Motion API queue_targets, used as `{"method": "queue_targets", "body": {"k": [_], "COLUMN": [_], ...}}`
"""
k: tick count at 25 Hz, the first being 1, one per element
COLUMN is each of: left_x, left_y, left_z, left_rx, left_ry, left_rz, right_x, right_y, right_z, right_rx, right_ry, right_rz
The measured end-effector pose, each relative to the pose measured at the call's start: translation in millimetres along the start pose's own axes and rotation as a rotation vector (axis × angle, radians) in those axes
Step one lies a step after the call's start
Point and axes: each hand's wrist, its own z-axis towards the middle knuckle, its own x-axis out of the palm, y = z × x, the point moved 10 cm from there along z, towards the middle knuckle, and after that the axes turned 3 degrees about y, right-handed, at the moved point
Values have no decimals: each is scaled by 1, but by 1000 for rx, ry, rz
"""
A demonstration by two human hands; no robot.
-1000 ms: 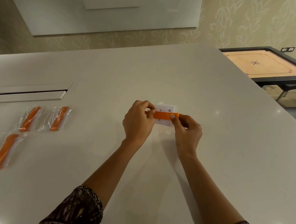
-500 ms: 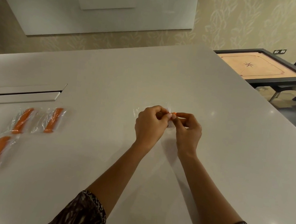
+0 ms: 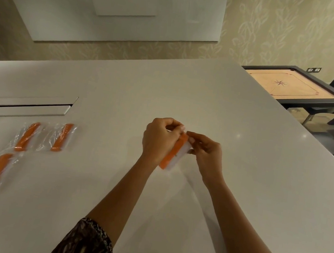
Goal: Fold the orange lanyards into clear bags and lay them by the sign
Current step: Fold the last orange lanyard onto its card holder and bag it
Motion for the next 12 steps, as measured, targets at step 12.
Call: {"method": "queue_targets", "body": {"k": [12], "left_x": [-6], "left_y": [50], "left_z": [3], "left_rx": [-313], "left_ry": [361], "left_rz": [-493], "right_x": [28], "right_y": [32], "right_z": [14], "right_rx": [-28], "right_ry": [211], "right_rz": [-100]}}
